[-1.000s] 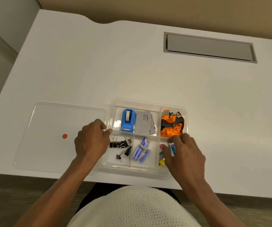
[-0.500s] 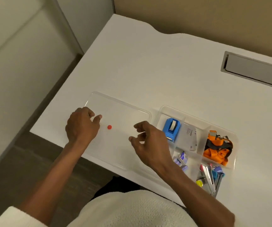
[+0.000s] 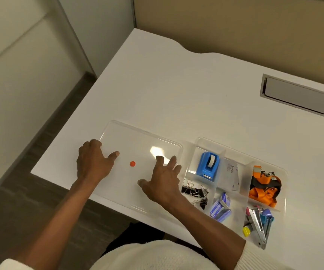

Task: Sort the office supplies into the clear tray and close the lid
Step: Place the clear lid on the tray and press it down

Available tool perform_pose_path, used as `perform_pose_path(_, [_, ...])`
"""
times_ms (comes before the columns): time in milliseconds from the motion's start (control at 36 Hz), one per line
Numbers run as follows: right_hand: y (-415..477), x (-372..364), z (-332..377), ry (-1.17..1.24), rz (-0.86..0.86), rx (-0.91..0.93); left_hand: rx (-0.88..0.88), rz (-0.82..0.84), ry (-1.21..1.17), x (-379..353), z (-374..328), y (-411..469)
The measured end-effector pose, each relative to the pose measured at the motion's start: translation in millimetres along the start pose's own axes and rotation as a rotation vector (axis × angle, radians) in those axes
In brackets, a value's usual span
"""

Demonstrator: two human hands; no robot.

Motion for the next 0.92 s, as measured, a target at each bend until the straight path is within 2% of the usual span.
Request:
perform_pose_path(194, [-4, 17, 7, 0.374, -0.189, -0.095, 0.112, -0.002, 0.021, 2, 12, 17])
perform_pose_path(333, [-10, 47, 23, 0.436, -0.305, 0.017, 0.166, -0.041, -0.045, 23, 24, 36])
perform_pose_path(472, [-16, 91, 22, 0.436, -0.39, 0.083, 0.174, -0.084, -0.155, 45, 6, 37])
perform_pose_path(639, [-34, 134, -28, 0.393, -0.515, 0.041, 0.074, -0.08, -0.243, 43, -51, 6])
perform_pose_path(750, [-47, 156, -78, 0.399, -0.562, -0.037, -0.006, -0.017, -0.278, 28, -89, -28])
perform_pose_path(917, [-73, 186, -157, 0.269, -0.691, -0.105, -0.19, 0.074, -0.315, 5, -146, -90])
Point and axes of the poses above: each hand's wrist, its own y-axis towards the middle knuckle, its own x-axis out of the back of the hand, z = x × y, the point moved 6 cm from there along y, towards the middle knuckle, and after that the axes turned 14 degrees about -z, right-handed, at the moved point
